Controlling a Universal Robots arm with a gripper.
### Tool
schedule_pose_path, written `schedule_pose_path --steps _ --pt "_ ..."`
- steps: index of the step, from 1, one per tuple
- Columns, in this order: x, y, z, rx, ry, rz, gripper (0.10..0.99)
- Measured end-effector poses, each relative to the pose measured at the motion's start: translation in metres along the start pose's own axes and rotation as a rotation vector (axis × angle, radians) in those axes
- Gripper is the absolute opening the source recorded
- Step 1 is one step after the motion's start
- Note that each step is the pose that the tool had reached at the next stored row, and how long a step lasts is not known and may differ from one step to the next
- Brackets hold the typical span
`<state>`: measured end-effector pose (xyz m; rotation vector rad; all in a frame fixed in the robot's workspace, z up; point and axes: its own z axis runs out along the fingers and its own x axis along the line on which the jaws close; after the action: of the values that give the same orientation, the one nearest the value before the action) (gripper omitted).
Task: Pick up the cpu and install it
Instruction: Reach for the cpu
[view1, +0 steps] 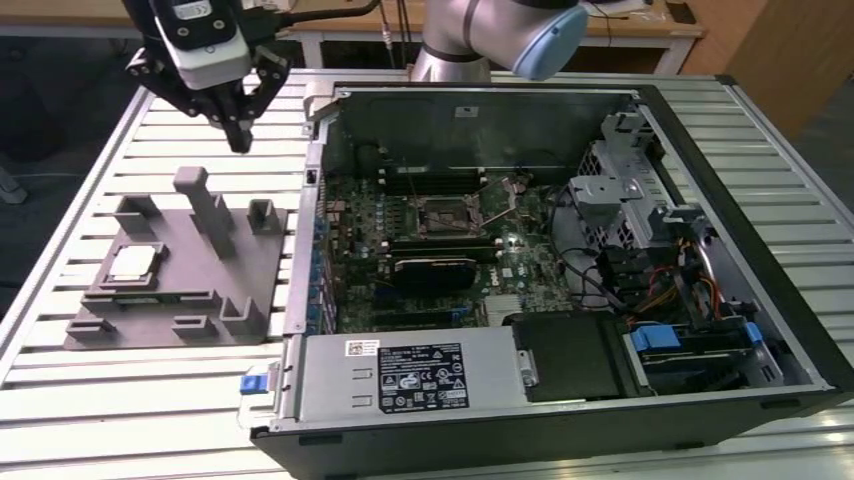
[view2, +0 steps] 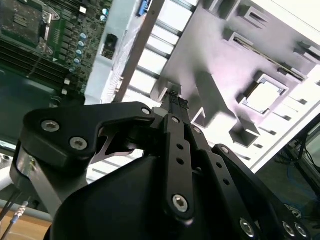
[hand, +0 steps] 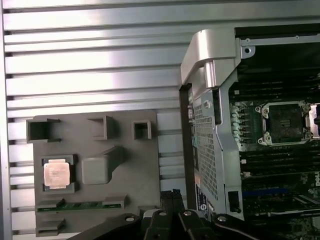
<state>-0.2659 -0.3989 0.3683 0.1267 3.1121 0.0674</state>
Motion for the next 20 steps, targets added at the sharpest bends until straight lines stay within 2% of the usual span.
schedule_pose_path --steps 10,20 --pt "0.0238 -0.0021 0.0042 0.000 0.0000 0.000 0.106" --pt "0.0437 -0.0039 0.0068 0.000 0.0000 0.000 0.106"
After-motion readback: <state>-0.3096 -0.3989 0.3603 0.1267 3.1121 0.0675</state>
